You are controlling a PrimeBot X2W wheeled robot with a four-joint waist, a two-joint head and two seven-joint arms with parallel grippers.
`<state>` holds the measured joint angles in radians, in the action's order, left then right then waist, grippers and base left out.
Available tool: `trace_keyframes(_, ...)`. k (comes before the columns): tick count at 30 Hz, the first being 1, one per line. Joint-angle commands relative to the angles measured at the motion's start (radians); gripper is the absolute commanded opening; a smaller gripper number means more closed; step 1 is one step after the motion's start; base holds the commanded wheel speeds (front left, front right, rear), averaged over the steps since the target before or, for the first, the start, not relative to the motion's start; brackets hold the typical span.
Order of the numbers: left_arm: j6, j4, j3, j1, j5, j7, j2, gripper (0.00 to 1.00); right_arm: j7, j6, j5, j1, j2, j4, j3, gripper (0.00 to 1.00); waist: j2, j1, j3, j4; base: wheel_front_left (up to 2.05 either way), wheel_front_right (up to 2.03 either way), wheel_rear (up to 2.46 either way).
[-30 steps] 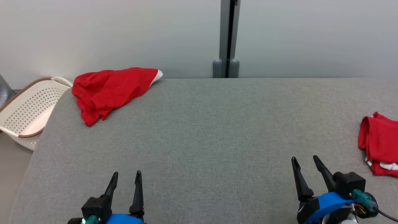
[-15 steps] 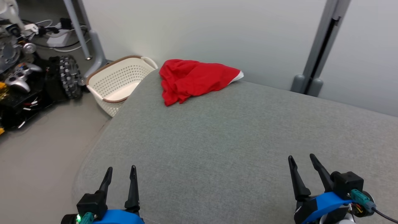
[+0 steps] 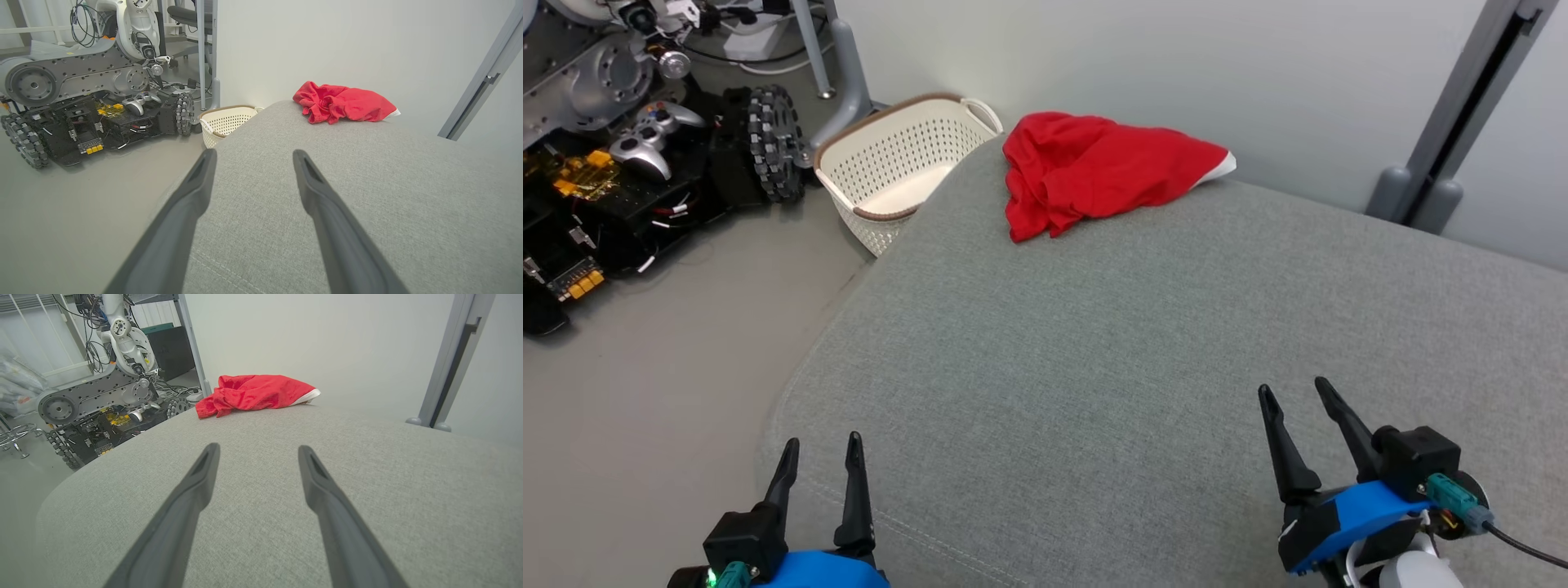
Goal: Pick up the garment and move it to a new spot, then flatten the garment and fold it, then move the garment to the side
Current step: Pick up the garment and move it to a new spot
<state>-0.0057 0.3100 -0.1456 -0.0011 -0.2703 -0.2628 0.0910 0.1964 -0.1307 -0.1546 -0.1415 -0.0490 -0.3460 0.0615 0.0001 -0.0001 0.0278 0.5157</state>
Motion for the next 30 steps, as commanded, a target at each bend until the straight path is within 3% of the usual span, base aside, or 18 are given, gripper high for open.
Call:
trace_keyframes(1,-0.001,-0.006,0.002,-0.003,0.002,-0.003,-0.002,1.0,0.004,0.0,0.009,-0.016,-0.003,0.005,-0.003,1.0,-0.0001,0.0001,0.007,-0.003,0.0,0.0,0.0)
trace_keyframes(8,-0.011,-0.044,0.046,-0.135,0.021,-0.003,0.054,1.0,-0.02,0.0,0.062,-0.068,-0.003,0.067,-0.031,1.0,-0.0001,0.0001,0.123,-0.079,0.0,0.0,0.0)
trace_keyframes(16,-0.061,-0.018,0.074,-0.476,0.055,0.096,0.22,1.0,-0.062,0.0,0.137,-0.152,-0.004,0.21,-0.048,1.0,-0.0001,0.0001,0.303,-0.227,0.0,0.0,0.0)
trace_keyframes(21,-0.098,0.106,0.069,-0.723,0.025,0.237,0.304,1.0,-0.1,0.0,0.163,-0.195,-0.024,0.331,-0.043,1.0,-0.0001,0.0001,0.42,-0.339,0.0,0.0,0.0)
trace_keyframes(24,-0.109,0.217,0.075,-0.84,-0.011,0.33,0.322,1.0,-0.123,0.0,0.17,-0.2,-0.036,0.399,-0.047,1.0,-0.0001,0.0001,0.479,-0.398,0.0,0.0,0.0)
trace_keyframes(30,-0.081,0.404,0.113,-0.981,-0.056,0.419,0.341,1.0,-0.151,0.0,0.191,-0.176,-0.057,0.492,-0.066,1.0,-0.0001,0.0001,0.563,-0.479,0.0,0.0,0.0)
